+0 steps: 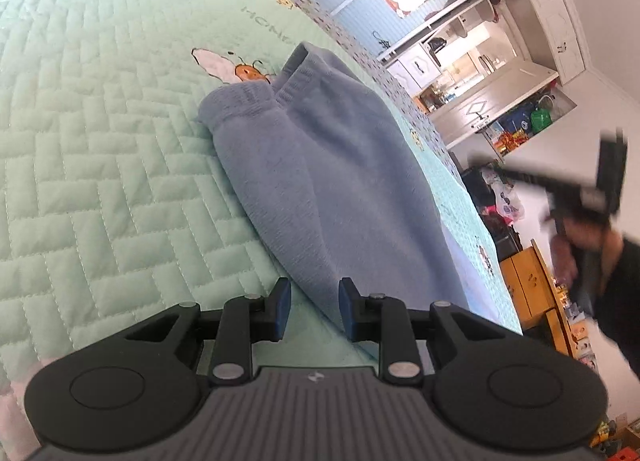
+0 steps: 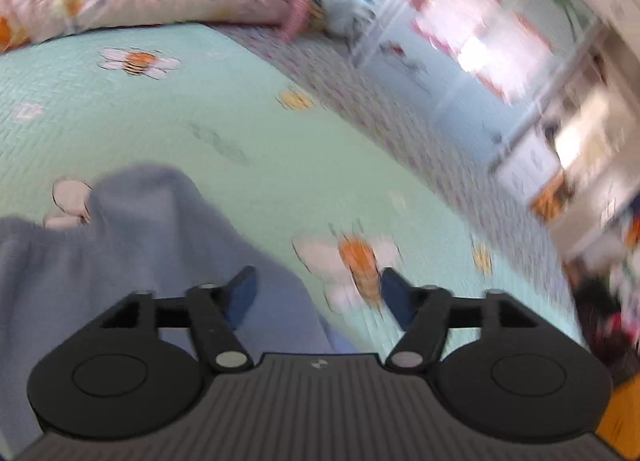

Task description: Fold clothes

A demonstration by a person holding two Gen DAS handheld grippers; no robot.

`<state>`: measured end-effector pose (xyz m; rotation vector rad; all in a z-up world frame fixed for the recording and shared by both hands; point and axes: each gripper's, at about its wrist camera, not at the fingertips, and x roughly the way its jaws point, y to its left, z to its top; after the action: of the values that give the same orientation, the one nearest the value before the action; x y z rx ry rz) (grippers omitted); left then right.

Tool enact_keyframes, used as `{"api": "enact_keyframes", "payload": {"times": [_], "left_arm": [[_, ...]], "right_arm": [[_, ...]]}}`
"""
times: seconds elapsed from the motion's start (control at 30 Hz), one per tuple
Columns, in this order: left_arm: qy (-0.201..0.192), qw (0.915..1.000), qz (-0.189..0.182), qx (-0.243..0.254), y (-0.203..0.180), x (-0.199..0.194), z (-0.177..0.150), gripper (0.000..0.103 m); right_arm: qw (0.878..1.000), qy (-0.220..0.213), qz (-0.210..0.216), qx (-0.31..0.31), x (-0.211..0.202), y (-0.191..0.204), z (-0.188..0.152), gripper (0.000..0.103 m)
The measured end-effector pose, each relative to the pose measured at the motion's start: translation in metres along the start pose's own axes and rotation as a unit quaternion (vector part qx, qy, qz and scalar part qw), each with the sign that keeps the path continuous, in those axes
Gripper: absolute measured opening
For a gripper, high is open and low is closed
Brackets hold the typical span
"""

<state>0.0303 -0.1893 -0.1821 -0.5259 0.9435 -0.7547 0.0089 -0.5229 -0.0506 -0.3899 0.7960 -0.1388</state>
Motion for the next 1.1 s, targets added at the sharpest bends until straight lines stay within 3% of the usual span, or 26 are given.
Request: {"api": "enact_keyframes", "payload": {"times": [0.07,0.13,0.2,0.3,0.4,0.43,0.47,0.5,0.53,0.6,0.67,0.7,0.77,0.9,0.97,1.1], "left_arm": [[-0.017,0.9998,0.011,-0.009,0.003,-0.002,0.001,0.027],[-0.037,0.9987,0.025,-0.025,0.008,-0.005,0.003,0.027],[-0.044,0.9973,0.032,-0.049,0.017,-0.006,0.006,0.026],[-0.043,0.9962,0.036,-0.067,0.024,-0.005,0.016,0.026],[-0.042,0.9935,0.047,-0.094,0.028,-0.001,0.031,0.027],[-0.034,0.9925,0.046,-0.108,0.031,0.004,0.037,0.027],[-0.026,0.9911,0.046,-0.122,0.033,0.01,0.042,0.027],[-0.018,0.9895,0.045,-0.136,0.036,0.015,0.048,0.027],[-0.01,0.9878,0.045,-0.149,0.038,0.021,0.054,0.028],[-0.006,0.9869,0.049,-0.153,0.035,0.03,0.064,0.032],[-0.002,0.9862,0.055,-0.157,0.03,0.038,0.071,0.037],[-0.003,0.9855,0.055,-0.161,0.028,0.039,0.072,0.039],[-0.007,0.9843,0.057,-0.167,0.023,0.035,0.072,0.041],[-0.026,0.9835,0.047,-0.173,0.013,0.016,0.06,0.043],[-0.038,0.9851,0.049,-0.161,0.008,0.009,0.055,0.05],[-0.024,0.9851,0.07,-0.155,0.007,0.021,0.059,0.051]], "right_arm": [[0.997,0.047,0.028,0.061,-0.005,-0.013,-0.024,0.071],[0.99,0.03,0.077,0.111,-0.028,-0.001,-0.045,0.071],[0.988,-0.009,0.097,0.119,-0.059,0.034,-0.064,0.07],[0.982,-0.001,0.133,0.136,-0.095,0.079,-0.103,0.071],[0.954,0.044,0.182,0.235,-0.121,0.092,-0.15,0.07],[0.936,0.056,0.184,0.294,-0.127,0.084,-0.17,0.071],[0.908,0.071,0.174,0.376,-0.131,0.07,-0.196,0.071],[0.864,0.083,0.164,0.468,-0.133,0.054,-0.228,0.071],[0.81,0.092,0.156,0.558,-0.135,0.038,-0.261,0.071],[0.683,0.089,0.145,0.71,-0.138,0.012,-0.323,0.071],[0.595,0.041,0.144,0.79,-0.14,0.0,-0.363,0.071],[0.566,0.022,0.137,0.813,-0.141,-0.005,-0.376,0.071],[0.531,-0.013,0.133,0.837,-0.137,-0.014,-0.391,0.071],[0.478,-0.059,0.121,0.868,-0.127,-0.028,-0.407,0.071],[0.462,-0.07,0.117,0.876,-0.125,-0.035,-0.413,0.071],[0.454,-0.096,0.112,0.879,-0.118,-0.049,-0.418,0.071]]}}
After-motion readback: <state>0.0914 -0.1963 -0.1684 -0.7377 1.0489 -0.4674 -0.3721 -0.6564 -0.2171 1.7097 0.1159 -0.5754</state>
